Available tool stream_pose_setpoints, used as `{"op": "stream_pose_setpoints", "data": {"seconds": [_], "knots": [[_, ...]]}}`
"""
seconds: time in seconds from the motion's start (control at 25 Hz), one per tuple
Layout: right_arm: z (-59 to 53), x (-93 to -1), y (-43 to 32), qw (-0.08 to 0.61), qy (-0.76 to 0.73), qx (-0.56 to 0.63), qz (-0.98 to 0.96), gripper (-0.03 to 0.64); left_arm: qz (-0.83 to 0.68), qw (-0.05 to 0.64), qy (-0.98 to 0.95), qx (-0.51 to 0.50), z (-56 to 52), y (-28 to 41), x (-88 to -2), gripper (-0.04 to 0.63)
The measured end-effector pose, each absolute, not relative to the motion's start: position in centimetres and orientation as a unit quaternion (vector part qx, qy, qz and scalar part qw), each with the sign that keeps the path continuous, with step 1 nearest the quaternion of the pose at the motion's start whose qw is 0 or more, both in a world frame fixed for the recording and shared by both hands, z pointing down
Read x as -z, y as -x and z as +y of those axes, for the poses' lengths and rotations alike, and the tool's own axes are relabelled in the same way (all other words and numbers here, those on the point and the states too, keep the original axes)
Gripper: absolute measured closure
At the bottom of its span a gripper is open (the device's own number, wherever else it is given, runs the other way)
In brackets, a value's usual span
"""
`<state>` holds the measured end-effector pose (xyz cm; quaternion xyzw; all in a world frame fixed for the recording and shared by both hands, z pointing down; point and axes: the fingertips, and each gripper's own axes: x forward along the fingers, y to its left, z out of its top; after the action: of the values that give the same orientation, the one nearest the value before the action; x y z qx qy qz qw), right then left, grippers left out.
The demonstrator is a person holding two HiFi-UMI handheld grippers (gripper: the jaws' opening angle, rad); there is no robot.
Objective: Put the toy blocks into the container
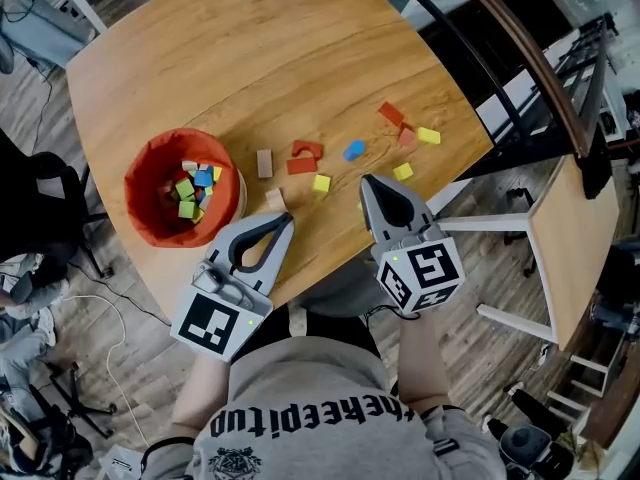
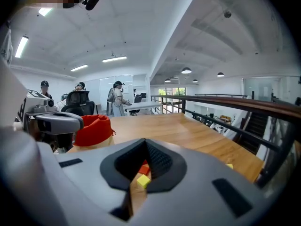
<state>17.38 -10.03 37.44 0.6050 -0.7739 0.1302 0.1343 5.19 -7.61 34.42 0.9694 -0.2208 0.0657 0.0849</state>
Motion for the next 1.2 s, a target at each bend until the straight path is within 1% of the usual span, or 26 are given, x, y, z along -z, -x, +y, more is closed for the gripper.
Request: {"op": "stream_pose_setpoints", "data": {"seconds": [0.36,1.2], "knots": [[-10.4,-38.7,-18.5,0.14,-0.601,-0.146,-0.773,0.607,-0.207,0.092,-0.971,-0.07,-8.2,-7.2,-35.0,0.581],[-12.3,-46.9,-15.7,0.213,-0.518,-0.219,-0.799,0.6,-0.242,0.122,-0.958,-0.09,-10.4,-7.3,-37.3,0.581]]}}
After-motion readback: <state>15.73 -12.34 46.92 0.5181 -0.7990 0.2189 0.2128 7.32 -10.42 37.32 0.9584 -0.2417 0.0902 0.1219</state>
